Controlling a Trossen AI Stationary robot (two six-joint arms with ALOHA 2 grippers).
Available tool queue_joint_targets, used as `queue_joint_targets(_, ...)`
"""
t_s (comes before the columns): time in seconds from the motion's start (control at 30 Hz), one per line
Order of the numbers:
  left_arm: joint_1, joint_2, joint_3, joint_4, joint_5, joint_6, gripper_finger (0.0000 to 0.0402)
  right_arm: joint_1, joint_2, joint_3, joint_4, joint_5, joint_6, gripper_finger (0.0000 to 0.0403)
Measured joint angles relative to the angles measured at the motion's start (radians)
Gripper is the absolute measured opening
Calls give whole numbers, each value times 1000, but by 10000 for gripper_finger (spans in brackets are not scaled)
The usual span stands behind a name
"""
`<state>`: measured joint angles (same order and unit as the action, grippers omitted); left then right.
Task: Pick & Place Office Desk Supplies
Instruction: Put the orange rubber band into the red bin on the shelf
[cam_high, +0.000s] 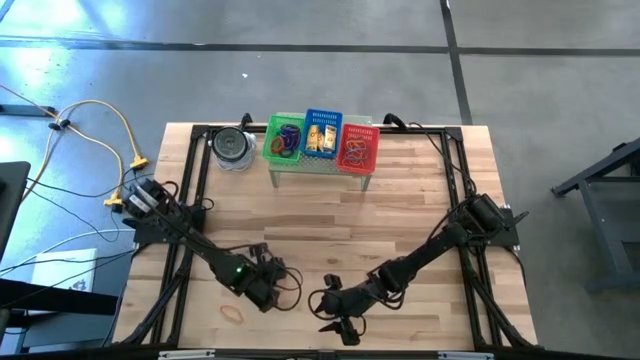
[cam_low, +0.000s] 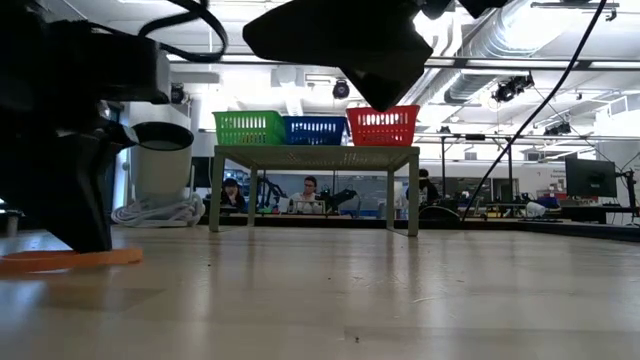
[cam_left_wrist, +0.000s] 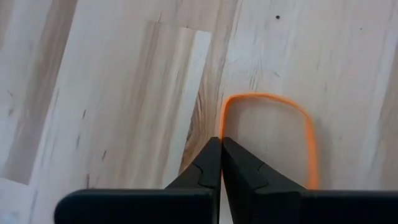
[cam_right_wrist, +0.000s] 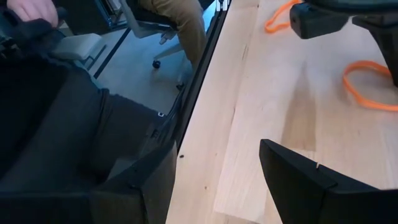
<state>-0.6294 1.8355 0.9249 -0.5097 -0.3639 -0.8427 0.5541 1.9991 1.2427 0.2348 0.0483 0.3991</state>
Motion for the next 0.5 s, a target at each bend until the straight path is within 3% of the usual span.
queue_joint_targets(0.17,-23,-60,14,-8,-112,72,1,-5,0,0,0,0,22,219)
queue_joint_targets(0.5,-38,-241,25,-14,-234,147,0,-8,0,0,-31,8,48,212)
